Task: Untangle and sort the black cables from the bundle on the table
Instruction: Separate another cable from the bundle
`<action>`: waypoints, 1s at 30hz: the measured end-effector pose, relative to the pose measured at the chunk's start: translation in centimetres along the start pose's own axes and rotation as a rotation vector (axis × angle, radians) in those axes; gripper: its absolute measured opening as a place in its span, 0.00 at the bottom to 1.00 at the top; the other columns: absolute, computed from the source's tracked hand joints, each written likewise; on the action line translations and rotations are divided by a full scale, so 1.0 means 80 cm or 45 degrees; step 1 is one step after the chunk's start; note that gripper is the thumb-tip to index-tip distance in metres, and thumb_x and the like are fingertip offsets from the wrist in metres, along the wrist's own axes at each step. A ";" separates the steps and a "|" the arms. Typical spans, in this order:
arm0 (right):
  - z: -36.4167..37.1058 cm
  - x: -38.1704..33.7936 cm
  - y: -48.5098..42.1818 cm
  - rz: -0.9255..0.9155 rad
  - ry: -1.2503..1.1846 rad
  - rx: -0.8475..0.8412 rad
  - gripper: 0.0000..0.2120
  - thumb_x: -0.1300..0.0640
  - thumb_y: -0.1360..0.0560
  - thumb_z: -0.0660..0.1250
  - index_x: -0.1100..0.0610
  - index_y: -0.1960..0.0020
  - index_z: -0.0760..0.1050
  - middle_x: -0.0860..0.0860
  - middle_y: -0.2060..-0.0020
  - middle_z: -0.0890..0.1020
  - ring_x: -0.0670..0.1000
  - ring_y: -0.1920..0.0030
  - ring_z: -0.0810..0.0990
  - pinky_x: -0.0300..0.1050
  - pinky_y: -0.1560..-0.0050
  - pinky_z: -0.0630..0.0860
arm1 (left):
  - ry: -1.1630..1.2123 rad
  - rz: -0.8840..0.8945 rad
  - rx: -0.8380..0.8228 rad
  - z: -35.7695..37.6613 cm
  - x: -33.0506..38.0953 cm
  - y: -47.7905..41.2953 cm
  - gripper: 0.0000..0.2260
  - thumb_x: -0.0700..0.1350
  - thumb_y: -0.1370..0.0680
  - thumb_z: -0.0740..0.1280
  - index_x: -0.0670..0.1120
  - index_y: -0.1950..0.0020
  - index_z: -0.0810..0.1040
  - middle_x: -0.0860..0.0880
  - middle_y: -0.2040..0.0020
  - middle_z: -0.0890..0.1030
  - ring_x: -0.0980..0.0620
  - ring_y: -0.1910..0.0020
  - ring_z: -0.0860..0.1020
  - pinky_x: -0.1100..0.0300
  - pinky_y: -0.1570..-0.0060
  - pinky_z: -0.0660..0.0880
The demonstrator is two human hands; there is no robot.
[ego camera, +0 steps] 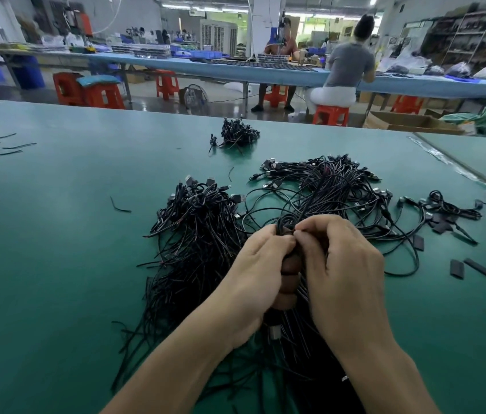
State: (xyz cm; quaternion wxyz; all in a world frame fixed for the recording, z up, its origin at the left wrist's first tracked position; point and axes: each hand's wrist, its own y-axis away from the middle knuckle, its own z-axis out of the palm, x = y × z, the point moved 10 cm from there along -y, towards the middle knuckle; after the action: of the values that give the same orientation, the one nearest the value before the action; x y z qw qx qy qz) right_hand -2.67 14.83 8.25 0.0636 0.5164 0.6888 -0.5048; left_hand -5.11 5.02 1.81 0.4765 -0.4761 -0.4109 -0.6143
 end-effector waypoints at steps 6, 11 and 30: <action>0.012 0.026 0.005 0.328 -0.207 -0.007 0.09 0.59 0.21 0.65 0.47 0.56 0.75 0.41 0.61 0.81 0.38 0.56 0.79 0.26 0.56 0.71 | -0.392 0.347 0.196 -0.010 0.024 0.004 0.07 0.43 0.16 0.59 0.46 0.48 0.77 0.48 0.55 0.82 0.47 0.54 0.80 0.44 0.48 0.78; 0.033 0.050 0.010 0.670 -0.837 -0.070 0.08 0.63 0.19 0.64 0.56 0.54 0.79 0.46 0.65 0.85 0.40 0.63 0.82 0.35 0.60 0.77 | -0.421 0.477 0.194 -0.015 0.035 0.003 0.09 0.41 0.19 0.66 0.55 0.47 0.81 0.48 0.46 0.80 0.53 0.47 0.80 0.57 0.43 0.77; 0.017 0.055 0.002 0.489 -0.376 -0.155 0.07 0.58 0.22 0.69 0.50 0.58 0.81 0.43 0.63 0.84 0.42 0.60 0.81 0.48 0.52 0.79 | -0.843 0.664 0.218 -0.019 0.057 0.014 0.04 0.46 0.20 0.68 0.53 0.52 0.81 0.55 0.67 0.76 0.60 0.71 0.70 0.71 0.70 0.65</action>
State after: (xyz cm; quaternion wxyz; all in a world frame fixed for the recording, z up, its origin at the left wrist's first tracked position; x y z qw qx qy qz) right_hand -5.14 16.64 4.86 0.2894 0.5537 0.5904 -0.5110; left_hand -4.74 2.43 5.98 0.4961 -0.6943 -0.4571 -0.2507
